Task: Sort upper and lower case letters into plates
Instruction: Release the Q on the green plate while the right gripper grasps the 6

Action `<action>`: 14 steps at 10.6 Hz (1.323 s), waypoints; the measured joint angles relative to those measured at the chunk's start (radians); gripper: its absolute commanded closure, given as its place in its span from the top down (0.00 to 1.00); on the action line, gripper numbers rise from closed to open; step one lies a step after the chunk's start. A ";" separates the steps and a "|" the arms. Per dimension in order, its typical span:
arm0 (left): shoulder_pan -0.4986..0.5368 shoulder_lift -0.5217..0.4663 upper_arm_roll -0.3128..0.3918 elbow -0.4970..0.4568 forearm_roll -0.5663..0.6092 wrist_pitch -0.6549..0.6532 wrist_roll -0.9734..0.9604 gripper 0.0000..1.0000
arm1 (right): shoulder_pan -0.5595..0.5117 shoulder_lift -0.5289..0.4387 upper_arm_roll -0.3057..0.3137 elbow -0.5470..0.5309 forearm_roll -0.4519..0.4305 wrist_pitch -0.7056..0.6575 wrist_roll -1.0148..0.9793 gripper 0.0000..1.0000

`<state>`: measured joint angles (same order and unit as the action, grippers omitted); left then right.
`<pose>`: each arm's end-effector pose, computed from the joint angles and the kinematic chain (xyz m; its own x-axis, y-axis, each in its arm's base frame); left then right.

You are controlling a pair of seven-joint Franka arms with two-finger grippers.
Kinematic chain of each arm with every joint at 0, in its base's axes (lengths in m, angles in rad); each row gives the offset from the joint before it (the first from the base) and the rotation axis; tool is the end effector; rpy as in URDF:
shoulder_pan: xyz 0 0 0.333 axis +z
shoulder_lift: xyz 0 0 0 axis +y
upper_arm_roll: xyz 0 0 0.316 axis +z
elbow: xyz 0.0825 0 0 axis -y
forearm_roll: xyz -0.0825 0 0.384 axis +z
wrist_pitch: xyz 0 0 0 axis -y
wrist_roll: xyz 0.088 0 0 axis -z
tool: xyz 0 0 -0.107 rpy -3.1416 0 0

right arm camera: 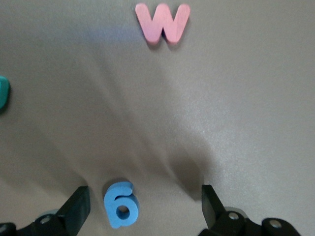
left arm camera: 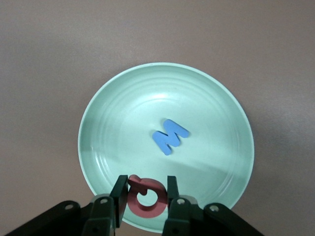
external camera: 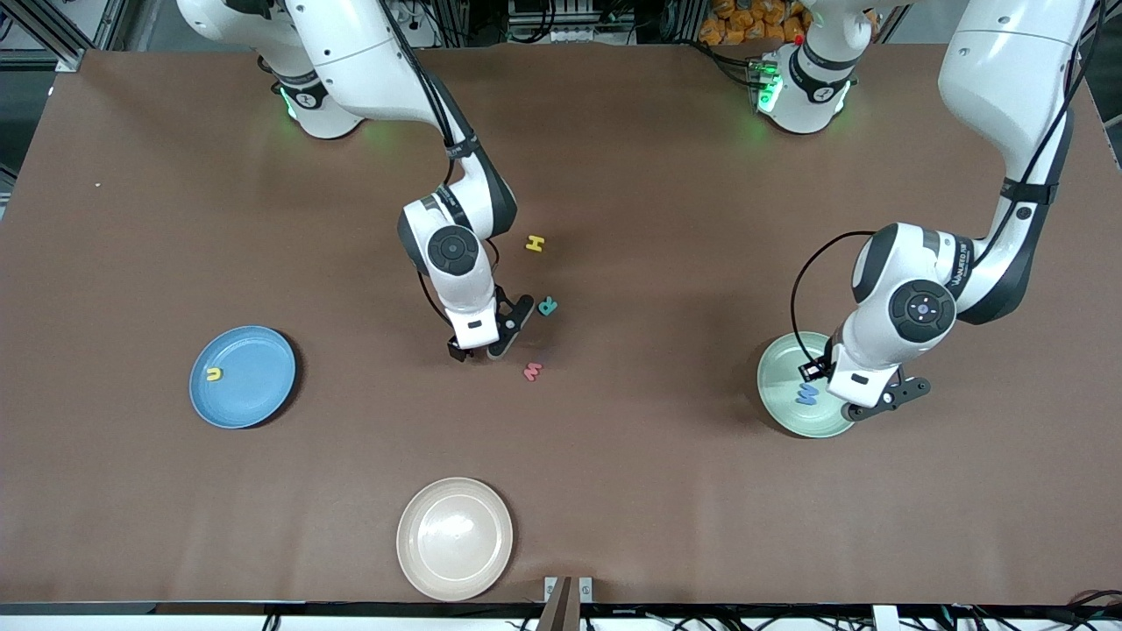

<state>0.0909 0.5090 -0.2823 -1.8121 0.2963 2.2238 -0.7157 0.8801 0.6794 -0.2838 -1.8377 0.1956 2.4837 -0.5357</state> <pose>0.6346 -0.1008 0.2635 0.9344 0.3564 -0.0007 0.3540 -0.9284 -0.1133 0.5267 0.3682 0.1692 0.5096 0.8600 -0.0253 0.8598 -0.5080 0.0520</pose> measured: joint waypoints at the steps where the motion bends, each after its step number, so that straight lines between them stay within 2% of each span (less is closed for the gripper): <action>1: 0.003 0.001 0.000 0.002 0.000 0.000 0.000 0.56 | 0.000 0.000 0.000 -0.006 0.002 0.002 0.000 1.00; 2: 0.004 0.001 0.000 0.005 0.000 0.000 0.000 0.75 | 0.000 -0.001 0.000 -0.007 0.004 0.003 0.000 1.00; 3: 0.004 0.001 0.000 0.007 0.000 0.000 0.000 1.00 | 0.000 -0.001 0.000 -0.007 0.004 0.003 0.000 1.00; 4: 0.004 0.001 0.000 0.009 0.000 0.000 0.000 1.00 | 0.000 -0.001 0.000 -0.007 0.005 0.003 0.000 0.81; 5: 0.004 0.001 -0.001 0.011 0.000 0.000 -0.002 1.00 | 0.000 -0.001 0.000 -0.007 0.005 0.003 0.000 0.29; 6: 0.004 0.001 -0.002 0.011 0.000 0.000 -0.008 1.00 | 0.001 -0.004 0.003 -0.009 0.007 0.001 0.000 0.05; 7: 0.003 0.001 -0.005 0.012 0.000 0.000 -0.012 1.00 | 0.001 -0.010 0.002 -0.010 0.007 0.004 0.000 0.00; 10: -0.011 -0.002 -0.026 0.017 -0.002 -0.001 -0.057 1.00 | 0.001 -0.025 -0.001 -0.013 0.007 0.012 -0.001 0.00; 14: -0.022 -0.007 -0.101 0.037 -0.008 -0.031 -0.170 1.00 | -0.003 -0.034 -0.002 -0.017 0.008 0.011 0.000 0.00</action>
<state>0.0691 0.5016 -0.3835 -1.7746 0.2881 2.1928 -0.8859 0.8773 0.6453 -0.2854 -1.8549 0.2034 2.4948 -0.5357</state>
